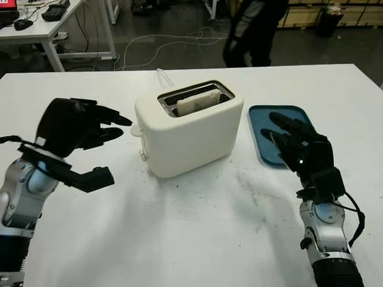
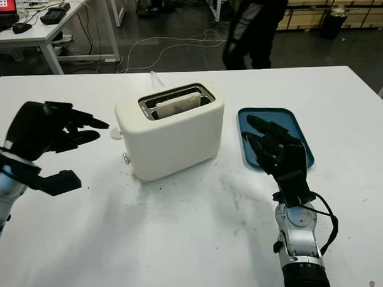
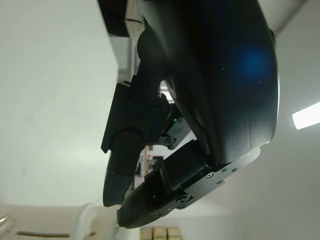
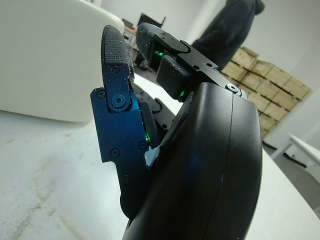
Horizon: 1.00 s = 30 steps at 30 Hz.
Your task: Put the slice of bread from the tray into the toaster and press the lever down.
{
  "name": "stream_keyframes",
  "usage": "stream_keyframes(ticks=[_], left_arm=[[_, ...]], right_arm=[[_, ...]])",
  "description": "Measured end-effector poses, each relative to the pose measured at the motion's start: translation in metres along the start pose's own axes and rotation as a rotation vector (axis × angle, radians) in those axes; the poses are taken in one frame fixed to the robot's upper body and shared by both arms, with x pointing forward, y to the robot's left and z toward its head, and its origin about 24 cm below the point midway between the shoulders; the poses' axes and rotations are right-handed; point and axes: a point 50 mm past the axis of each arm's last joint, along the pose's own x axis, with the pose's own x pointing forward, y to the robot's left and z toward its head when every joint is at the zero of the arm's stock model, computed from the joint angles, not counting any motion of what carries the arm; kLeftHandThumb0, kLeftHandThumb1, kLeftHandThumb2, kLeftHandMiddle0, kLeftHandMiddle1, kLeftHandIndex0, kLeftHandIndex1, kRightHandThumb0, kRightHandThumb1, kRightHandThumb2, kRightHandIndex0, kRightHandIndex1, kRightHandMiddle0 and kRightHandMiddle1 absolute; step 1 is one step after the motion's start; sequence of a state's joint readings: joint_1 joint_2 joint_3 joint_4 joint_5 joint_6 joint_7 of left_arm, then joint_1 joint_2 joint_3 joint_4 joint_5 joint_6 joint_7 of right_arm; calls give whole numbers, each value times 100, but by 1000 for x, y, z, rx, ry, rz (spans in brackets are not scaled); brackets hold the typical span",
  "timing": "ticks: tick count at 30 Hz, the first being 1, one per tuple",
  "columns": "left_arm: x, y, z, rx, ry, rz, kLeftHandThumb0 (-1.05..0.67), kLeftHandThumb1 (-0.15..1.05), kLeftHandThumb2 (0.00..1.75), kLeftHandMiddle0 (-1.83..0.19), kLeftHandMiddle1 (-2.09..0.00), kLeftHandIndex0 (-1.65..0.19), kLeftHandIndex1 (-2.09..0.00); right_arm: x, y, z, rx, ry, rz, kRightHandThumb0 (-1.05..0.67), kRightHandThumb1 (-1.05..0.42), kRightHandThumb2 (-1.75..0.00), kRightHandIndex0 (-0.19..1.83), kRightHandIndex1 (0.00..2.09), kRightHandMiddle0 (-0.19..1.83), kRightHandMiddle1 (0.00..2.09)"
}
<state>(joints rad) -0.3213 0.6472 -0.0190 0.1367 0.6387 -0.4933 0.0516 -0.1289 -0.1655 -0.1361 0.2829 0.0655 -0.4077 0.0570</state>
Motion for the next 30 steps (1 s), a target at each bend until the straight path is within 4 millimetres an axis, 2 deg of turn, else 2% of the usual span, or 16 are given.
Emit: stream_keyframes(ticks=[14,30], left_arm=[[4,-6,-2,111,-30,-14,-36,78,0,-90,-170,-124,-2],[8,-10,-3,133,-50,-11,-34,78,0,-88,-173,-124,-2]], right_arm=[[0,0,-1,-4,6,6,-57,-92,-17,99,1,90,0],[0,0,-1,-4,6,12,-58,-92,-17,100,1,89,0]])
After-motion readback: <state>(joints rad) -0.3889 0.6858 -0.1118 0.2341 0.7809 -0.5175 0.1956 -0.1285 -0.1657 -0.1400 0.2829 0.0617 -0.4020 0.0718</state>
